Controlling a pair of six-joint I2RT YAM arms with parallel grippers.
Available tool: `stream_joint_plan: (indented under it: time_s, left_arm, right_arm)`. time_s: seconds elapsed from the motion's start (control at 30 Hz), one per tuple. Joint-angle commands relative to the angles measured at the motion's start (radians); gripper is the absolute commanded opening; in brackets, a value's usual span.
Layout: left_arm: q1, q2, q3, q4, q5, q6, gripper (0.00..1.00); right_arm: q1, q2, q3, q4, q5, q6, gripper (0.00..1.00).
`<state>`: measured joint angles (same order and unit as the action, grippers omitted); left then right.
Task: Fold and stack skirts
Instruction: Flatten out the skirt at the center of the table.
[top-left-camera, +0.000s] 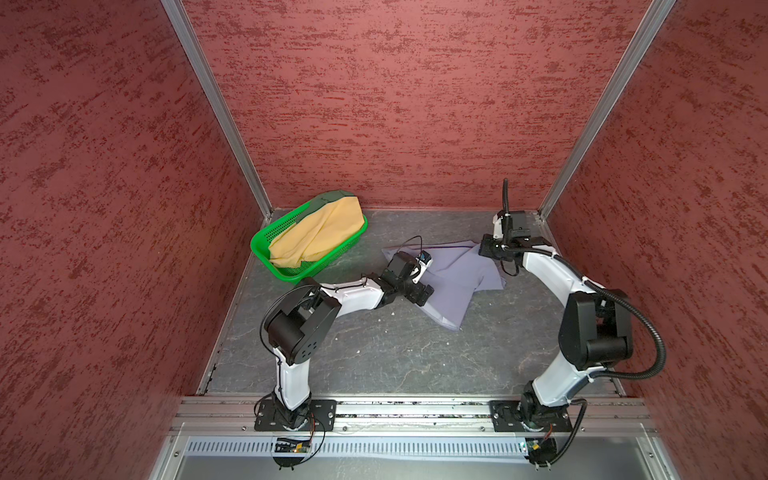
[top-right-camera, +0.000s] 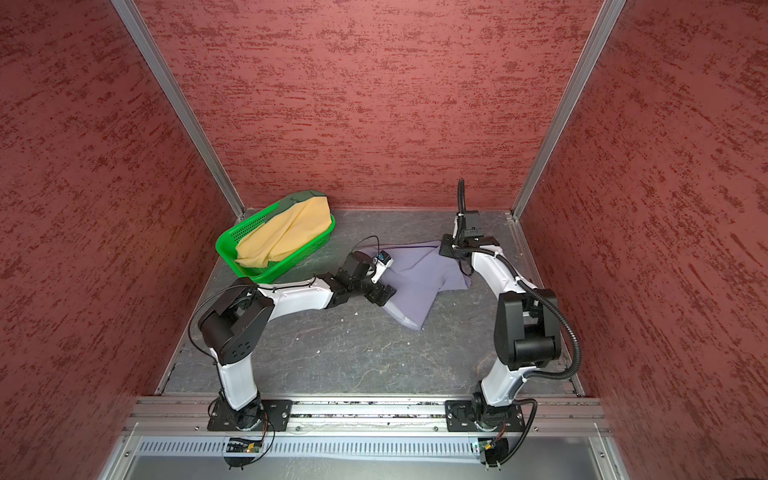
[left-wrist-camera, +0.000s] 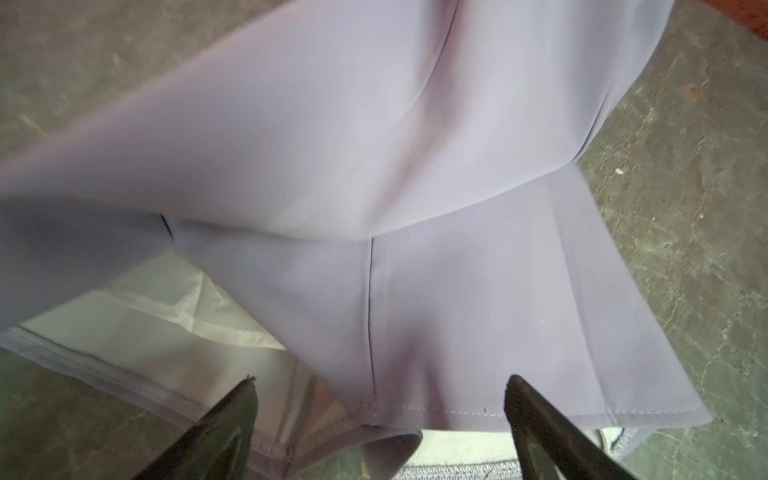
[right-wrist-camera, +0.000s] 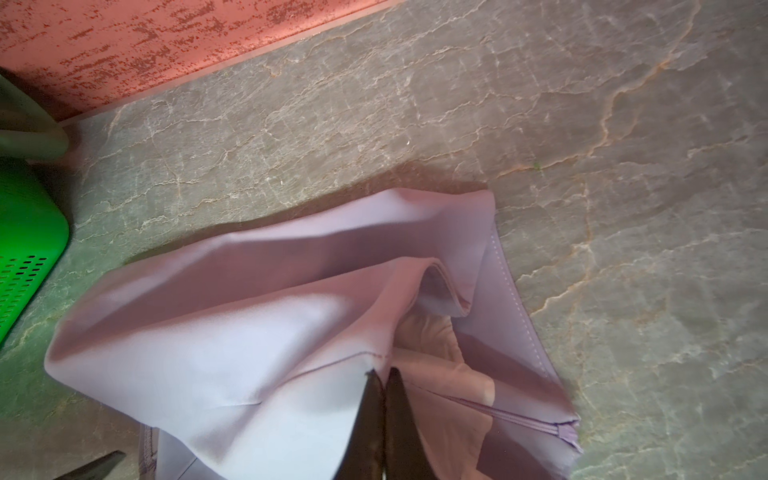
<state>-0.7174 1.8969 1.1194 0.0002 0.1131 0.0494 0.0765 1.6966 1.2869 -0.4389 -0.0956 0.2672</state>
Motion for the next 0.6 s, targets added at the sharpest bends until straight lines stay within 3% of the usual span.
stream_joint_plan:
  time_s: [0.0,0.3,0.57]
  left_arm:
    - [0.001,0.019,0.019,-0.053,0.016,-0.052,0.88]
    - [-0.004,0.049,0.062,-0.017,0.020,-0.069,0.59]
    - [0.001,0.093,0.109,-0.022,0.019,-0.080,0.53]
  right_arm:
    - [-0.006,-0.044,0.028,0.017,0.031,-0.020,0.00]
    - [-0.007,-0.057,0.034,0.017,0.032,-0.020,0.00]
    - [-0.007,-0.070,0.032,0.014,0.036,-0.025,0.00]
